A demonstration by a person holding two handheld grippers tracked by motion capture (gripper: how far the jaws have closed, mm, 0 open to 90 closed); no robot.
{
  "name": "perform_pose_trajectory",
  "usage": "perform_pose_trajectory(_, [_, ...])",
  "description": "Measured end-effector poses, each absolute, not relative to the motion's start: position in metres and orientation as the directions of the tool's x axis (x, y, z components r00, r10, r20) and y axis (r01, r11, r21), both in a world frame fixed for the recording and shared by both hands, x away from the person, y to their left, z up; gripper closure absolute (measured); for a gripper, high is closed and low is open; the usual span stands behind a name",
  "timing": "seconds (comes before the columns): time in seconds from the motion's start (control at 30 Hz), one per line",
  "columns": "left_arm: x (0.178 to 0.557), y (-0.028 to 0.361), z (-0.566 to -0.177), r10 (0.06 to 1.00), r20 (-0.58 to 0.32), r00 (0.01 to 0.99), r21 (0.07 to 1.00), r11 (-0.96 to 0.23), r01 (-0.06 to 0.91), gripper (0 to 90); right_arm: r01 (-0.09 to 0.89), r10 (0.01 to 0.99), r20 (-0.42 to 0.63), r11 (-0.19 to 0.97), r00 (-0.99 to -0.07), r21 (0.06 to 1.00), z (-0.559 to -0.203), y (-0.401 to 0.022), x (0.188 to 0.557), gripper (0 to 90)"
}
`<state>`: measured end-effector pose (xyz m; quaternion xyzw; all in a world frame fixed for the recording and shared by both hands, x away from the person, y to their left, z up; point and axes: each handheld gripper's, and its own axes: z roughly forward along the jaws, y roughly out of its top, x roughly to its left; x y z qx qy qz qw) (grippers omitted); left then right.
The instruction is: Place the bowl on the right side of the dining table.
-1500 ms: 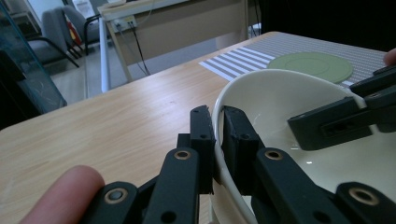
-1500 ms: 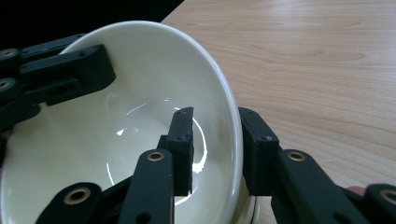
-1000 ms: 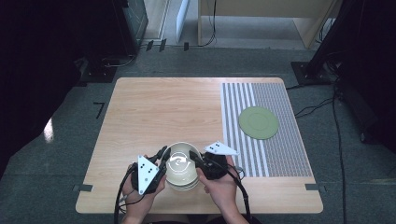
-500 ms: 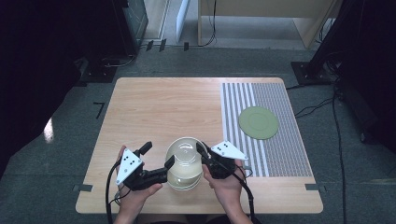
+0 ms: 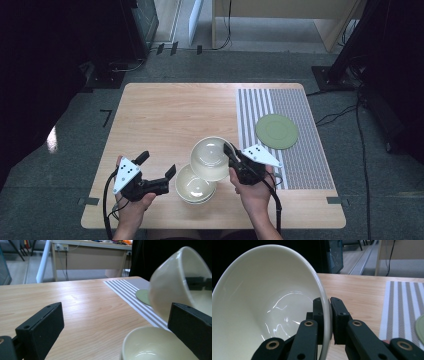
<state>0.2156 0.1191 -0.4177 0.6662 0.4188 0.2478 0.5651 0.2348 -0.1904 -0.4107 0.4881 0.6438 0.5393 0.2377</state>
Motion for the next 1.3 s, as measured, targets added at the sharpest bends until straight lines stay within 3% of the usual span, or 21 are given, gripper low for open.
perform_pose_trajectory(0.67, [0.232,0.164,-0.452,0.894,-0.189,0.407,0.932,0.032,0.362,0.3,0.357,0.916,0.229,-0.104,-0.33,0.928,-0.404,-0.228,0.242,83.8])
perform_pose_trajectory(1.3, [0.242,0.187,-0.488,0.933,-0.142,0.33,0.902,-0.015,0.431,0.3,0.35,0.941,0.222,-0.123,-0.257,0.929,-0.408,-0.257,0.251,83.8])
